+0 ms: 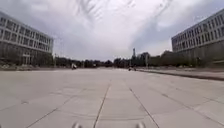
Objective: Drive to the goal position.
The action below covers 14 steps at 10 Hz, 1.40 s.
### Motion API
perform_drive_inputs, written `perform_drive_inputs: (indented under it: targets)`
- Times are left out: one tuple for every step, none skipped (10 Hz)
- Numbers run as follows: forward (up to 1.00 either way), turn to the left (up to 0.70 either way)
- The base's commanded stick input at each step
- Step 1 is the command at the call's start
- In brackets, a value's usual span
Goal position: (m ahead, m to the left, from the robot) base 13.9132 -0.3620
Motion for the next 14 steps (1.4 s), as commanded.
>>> perform_drive_inputs:
  targets:
    - [0.7,0.13]
    - [0.7,0.14]
    - [0.7,0.14]
    - [0.7,0.14]
    - [0.7,0.13]
    - [0.7,0.1]
    - [0.7,0.05]
    - [0.7,0.0]
    - [0.7,0.0]
    - [0.7,0.0]
    - [0.7,0.0]
    - [0.7,0.0]
    - [0.7,-0.02]
    - [0.7,-0.05]
